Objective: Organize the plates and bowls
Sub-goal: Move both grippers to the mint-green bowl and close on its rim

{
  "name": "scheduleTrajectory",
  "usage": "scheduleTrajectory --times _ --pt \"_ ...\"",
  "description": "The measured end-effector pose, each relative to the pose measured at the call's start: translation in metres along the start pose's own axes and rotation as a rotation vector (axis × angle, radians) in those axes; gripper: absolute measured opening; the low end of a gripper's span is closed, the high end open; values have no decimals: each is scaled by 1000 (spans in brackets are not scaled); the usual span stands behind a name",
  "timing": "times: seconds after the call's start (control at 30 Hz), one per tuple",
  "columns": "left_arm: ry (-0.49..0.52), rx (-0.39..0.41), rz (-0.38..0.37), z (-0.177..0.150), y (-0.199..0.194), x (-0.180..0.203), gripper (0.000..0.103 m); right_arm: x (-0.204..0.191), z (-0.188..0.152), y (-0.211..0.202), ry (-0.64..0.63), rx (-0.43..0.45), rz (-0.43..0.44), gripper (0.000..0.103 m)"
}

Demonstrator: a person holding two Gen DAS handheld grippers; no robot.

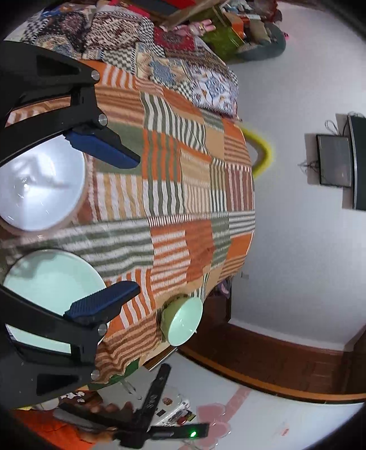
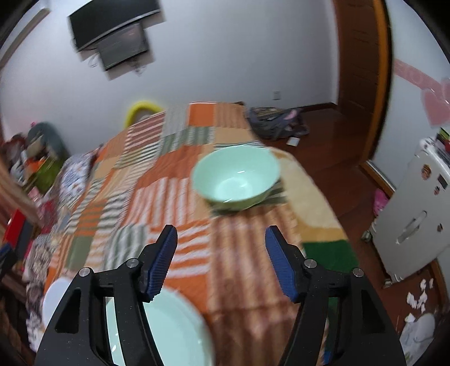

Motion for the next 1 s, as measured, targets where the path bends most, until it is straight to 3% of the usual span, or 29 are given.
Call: scheduleTrajectory --times 0.23,0.47,0.57,0.63,0.8,1.0 --pt "89 -40 -9 -3 37 25 83 31 18 50 73 -23 -51 61" --pt "81 -78 -29 -5 66 27 83 54 27 105 177 -104 -30 61" --pt "66 -96 -31 -7 78 26 83 57 23 124 197 -142 -32 47" --pt "59 -110 -31 -8 86 25 83 55 19 132 192 -175 -12 29" --pt "32 -140 -35 -10 100 28 83 45 13 129 114 -156 -42 27" --pt "-3 -181 -58 -12 120 39 83 27 2 115 31 -179 49 25"
Point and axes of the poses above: each gripper's, at about its wrist camera, not at the fingertips, and y roughly the way its jaws point, x to its right, z to its top, the point moved 4 cm from there along y, roughly the way its jaws point, and after that the axes turned 8 degrees about x, right-handed, at the moved point
